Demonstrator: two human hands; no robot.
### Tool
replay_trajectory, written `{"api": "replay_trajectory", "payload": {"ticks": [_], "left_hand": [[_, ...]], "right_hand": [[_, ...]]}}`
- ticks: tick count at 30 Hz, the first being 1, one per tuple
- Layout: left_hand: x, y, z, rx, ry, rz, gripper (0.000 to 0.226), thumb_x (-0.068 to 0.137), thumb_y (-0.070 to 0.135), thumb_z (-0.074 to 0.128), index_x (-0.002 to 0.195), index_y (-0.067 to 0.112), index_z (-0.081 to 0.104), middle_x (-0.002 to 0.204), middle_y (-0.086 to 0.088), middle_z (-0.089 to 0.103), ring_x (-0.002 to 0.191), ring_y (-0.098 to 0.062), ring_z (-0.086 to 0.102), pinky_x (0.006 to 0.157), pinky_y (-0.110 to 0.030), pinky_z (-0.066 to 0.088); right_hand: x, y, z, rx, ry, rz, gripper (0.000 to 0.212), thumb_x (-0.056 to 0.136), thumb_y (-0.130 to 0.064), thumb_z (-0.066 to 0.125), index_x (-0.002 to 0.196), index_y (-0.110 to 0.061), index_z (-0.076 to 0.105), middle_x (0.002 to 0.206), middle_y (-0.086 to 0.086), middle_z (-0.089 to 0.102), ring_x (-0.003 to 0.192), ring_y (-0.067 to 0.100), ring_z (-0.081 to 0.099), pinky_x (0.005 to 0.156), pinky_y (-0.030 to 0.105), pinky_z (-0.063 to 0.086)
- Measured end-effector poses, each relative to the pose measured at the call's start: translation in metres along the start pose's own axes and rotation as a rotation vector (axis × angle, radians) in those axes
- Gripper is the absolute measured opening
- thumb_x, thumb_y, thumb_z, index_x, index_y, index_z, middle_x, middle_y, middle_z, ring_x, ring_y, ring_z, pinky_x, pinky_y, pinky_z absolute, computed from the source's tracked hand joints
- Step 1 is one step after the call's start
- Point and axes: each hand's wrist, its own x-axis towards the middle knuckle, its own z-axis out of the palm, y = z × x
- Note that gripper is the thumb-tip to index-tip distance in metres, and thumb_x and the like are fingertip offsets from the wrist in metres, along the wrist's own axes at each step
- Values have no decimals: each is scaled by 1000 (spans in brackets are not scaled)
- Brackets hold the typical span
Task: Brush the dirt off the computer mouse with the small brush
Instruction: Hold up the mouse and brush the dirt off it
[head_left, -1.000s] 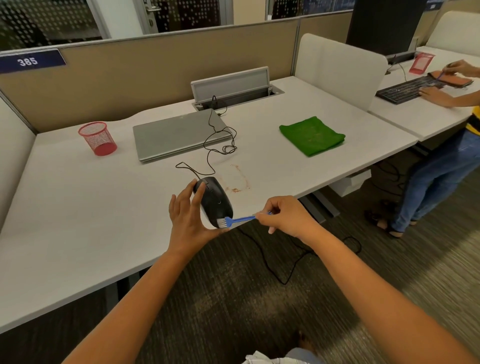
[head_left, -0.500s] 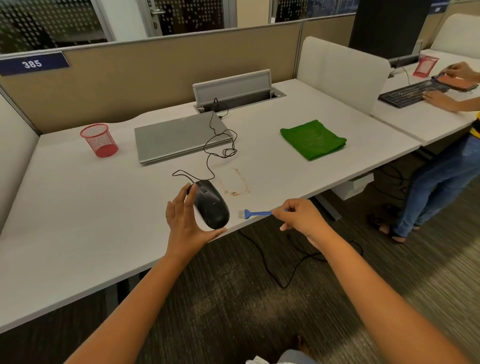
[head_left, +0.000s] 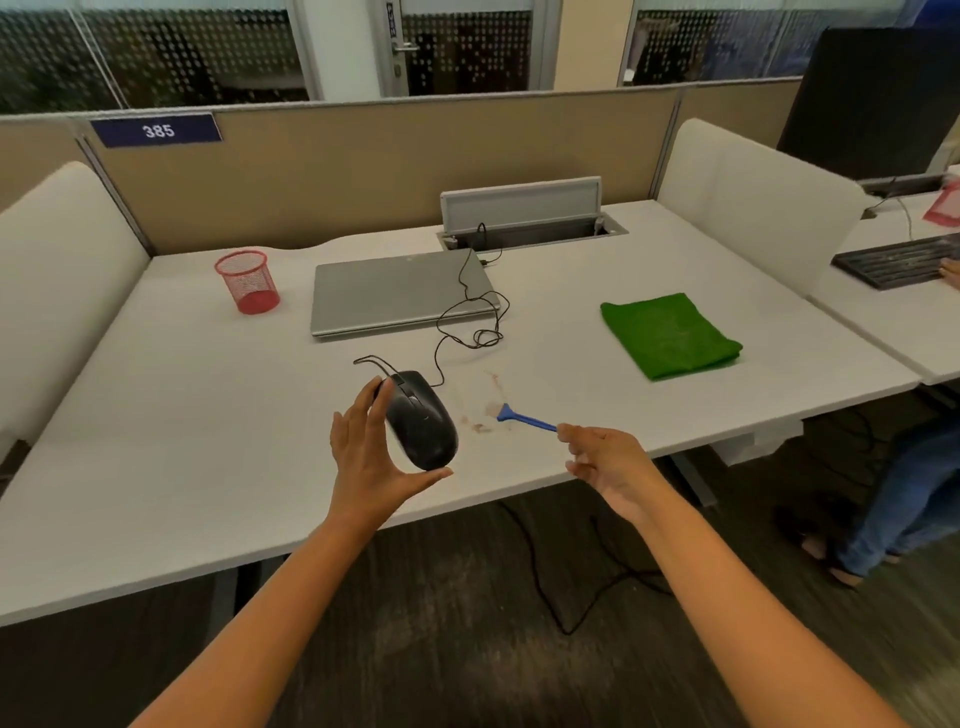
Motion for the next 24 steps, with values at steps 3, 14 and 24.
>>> {"api": "replay_trajectory", "payload": {"ticks": [3,14,24], "left_hand": [[12,0,4,25,22,-18,113,53,58,73,141,25,12,150,-11,20,136,-32,22,104,-64,22],[33,-34,3,95,31,-133,115,51,53,75,143,17,17,150,-12,23,135,-33,25,106,-53,26],[69,-115,-3,79,-82,-193,118,48,59,75,144,21,17,149,-8,26,134,-28,27,105,-39,21]], "right_hand": [[20,-13,-10,105,-6,46,12,79,-15,71,81,-4,67,76,5,51,60,11,50,49,16,51],[78,-35,-9,172,-93,124,13,79,-12,71,75,-1,66,61,4,49,42,6,53,51,19,54],[126,-39,71,290,-70,154,17,81,-14,69,83,2,63,63,3,49,37,6,50,59,22,58]]}}
